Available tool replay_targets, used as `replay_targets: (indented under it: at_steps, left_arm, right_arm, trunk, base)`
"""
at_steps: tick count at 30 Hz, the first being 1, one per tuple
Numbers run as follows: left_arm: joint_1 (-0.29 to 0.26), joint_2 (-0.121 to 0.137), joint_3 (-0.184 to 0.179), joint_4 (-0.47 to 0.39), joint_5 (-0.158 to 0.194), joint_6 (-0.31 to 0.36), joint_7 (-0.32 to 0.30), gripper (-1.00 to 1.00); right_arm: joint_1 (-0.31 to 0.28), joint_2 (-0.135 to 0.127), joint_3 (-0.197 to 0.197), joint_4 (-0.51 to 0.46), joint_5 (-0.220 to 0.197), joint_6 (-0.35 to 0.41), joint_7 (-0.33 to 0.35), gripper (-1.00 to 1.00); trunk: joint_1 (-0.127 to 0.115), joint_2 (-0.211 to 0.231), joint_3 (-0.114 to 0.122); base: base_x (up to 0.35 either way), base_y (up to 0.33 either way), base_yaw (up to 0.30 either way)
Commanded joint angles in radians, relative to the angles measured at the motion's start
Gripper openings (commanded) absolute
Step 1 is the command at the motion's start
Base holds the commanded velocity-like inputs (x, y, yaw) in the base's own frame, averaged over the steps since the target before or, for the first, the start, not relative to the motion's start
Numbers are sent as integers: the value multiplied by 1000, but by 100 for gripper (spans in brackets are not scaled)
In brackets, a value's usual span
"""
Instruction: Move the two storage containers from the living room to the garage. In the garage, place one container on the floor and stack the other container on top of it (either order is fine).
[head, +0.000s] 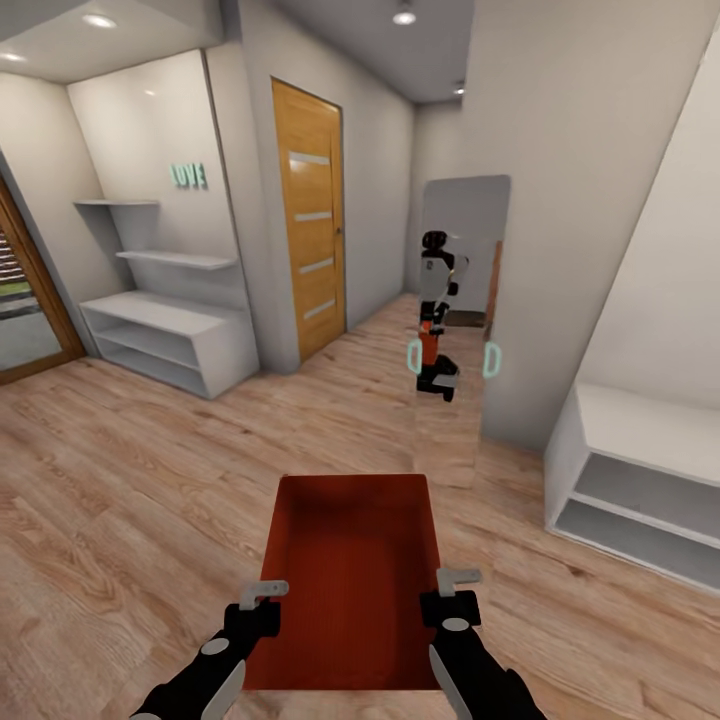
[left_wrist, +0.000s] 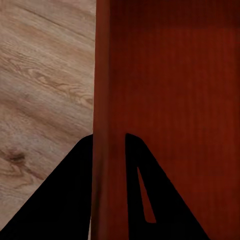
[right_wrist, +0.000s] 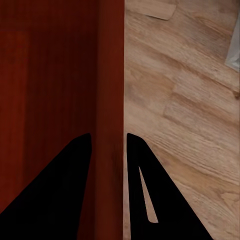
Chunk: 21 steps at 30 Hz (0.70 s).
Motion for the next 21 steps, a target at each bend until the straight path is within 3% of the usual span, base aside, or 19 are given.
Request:
replay_targets:
  at_steps: [1,21]
  left_arm:
    - [0,14,-1,4,10,-4,16,-100]
    - [0,14,-1,6,10,-4,16,-100]
  right_arm:
    - [-1,-8,-15,-5,33,0,-14,-100]
    - [-1,-8,-15,-5,34,0,-13,-100]
  trunk:
    - [1,-1,1]
    - [1,-1,30]
  base:
    - [331,2,0]
    - [332,12,0]
